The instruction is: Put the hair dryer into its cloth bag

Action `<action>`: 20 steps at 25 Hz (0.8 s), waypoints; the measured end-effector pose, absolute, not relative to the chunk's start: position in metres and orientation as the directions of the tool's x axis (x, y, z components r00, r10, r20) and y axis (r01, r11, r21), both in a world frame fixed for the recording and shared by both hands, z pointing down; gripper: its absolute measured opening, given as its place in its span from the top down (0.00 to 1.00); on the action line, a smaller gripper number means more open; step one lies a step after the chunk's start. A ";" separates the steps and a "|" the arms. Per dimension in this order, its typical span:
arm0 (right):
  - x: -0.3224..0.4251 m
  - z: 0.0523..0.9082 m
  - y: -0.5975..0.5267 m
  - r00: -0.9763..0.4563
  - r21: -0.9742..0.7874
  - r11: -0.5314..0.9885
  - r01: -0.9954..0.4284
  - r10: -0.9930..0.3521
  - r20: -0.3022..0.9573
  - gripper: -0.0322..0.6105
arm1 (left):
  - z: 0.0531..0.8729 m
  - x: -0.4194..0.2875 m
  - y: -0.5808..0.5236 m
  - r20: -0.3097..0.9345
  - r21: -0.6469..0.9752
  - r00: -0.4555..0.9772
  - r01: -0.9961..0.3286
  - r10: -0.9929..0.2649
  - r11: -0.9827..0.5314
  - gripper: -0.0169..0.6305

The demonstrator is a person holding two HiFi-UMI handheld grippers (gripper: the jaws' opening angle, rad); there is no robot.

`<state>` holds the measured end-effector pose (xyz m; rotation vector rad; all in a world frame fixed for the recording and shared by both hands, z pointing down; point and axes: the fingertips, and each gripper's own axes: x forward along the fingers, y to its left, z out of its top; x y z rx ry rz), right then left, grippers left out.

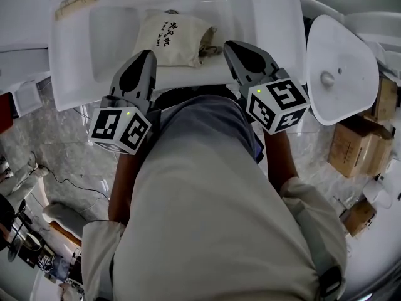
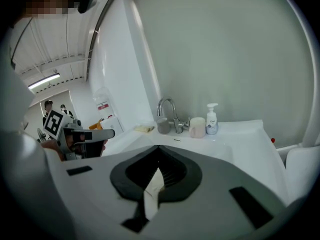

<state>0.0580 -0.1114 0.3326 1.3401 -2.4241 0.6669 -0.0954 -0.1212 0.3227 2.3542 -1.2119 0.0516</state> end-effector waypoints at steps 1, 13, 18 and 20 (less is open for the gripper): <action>0.058 0.333 -0.111 -0.522 -0.249 0.460 -0.852 -0.717 0.461 0.94 | 0.324 -0.096 -0.120 0.260 0.401 0.602 -0.779 -0.755 -0.483 0.96; 0.054 0.343 -0.101 -0.436 -0.145 0.430 -0.891 -0.723 0.536 0.94 | 0.332 -0.101 -0.113 0.302 0.352 0.552 -0.822 -0.777 -0.448 0.96; 0.053 0.344 -0.096 -0.418 -0.158 0.401 -0.903 -0.727 0.545 0.94 | 0.337 -0.102 -0.111 0.335 0.338 0.536 -0.836 -0.775 -0.432 0.96; 0.052 0.343 -0.094 -0.416 -0.163 0.394 -0.904 -0.728 0.545 0.94 | 0.339 -0.102 -0.110 0.352 0.329 0.530 -0.841 -0.771 -0.428 0.96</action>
